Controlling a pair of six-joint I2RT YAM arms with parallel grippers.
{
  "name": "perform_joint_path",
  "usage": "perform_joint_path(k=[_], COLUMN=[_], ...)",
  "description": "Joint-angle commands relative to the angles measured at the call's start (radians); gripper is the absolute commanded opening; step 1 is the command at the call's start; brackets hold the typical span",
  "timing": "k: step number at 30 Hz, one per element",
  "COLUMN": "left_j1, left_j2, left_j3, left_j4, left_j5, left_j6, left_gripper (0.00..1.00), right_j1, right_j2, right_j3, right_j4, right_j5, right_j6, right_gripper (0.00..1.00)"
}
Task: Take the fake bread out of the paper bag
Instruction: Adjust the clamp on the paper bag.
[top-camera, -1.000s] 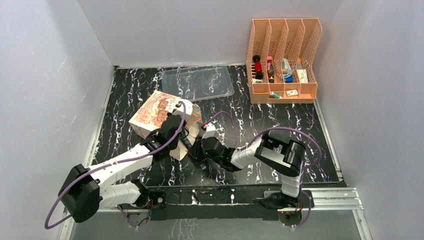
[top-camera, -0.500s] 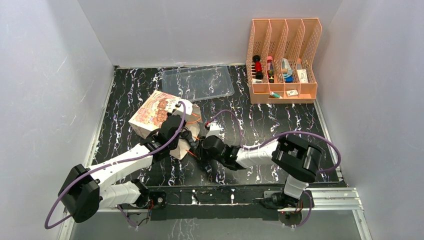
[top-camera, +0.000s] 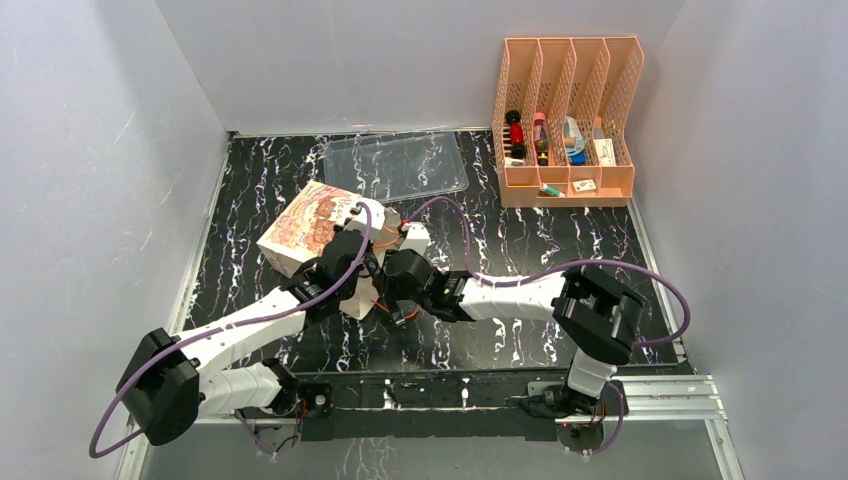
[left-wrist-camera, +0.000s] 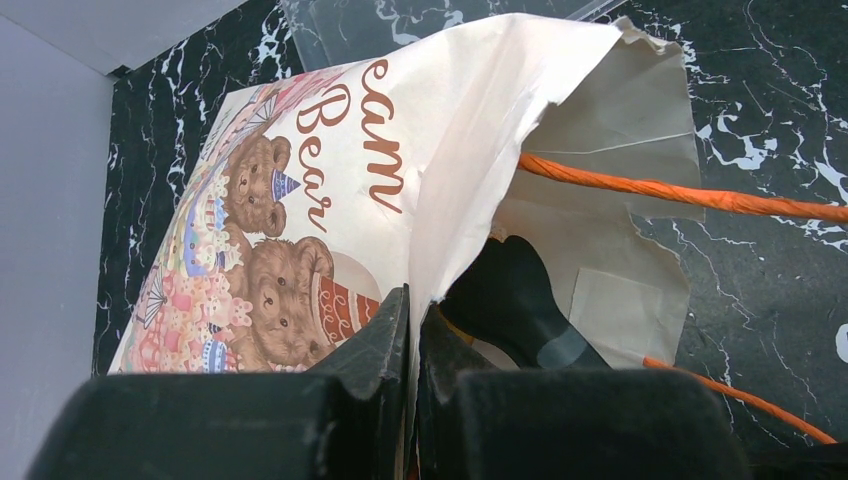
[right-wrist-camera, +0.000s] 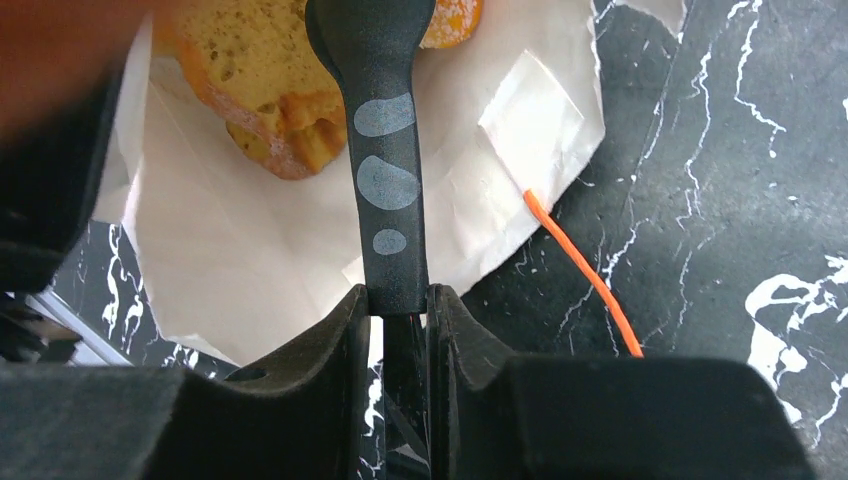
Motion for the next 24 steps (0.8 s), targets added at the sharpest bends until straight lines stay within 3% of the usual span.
perform_joint_path(k=[1,12,24], left_j1=[-0.003,-0.003,-0.003], left_j2=[-0.011,-0.011,-0.006], left_j3=[0.028,0.029,0.031], left_j4=[0.013,0.011,0.008], left_j5=[-0.017,-0.006,0.003], left_j6=[-0.014,-0.020,-0.028], left_gripper=[0.00,0.00,0.00], right_j1=[-0.001,-0.016,-0.040], right_j2=[0.031,-0.006,0.054], right_j3=[0.058,-0.035,0.025], right_j4=[-0.047,0.018,0.030], right_j5=[0.029,-0.058,-0.113], right_j6=[0.001,0.068,0.042], right_gripper=[0.13,0.40,0.40])
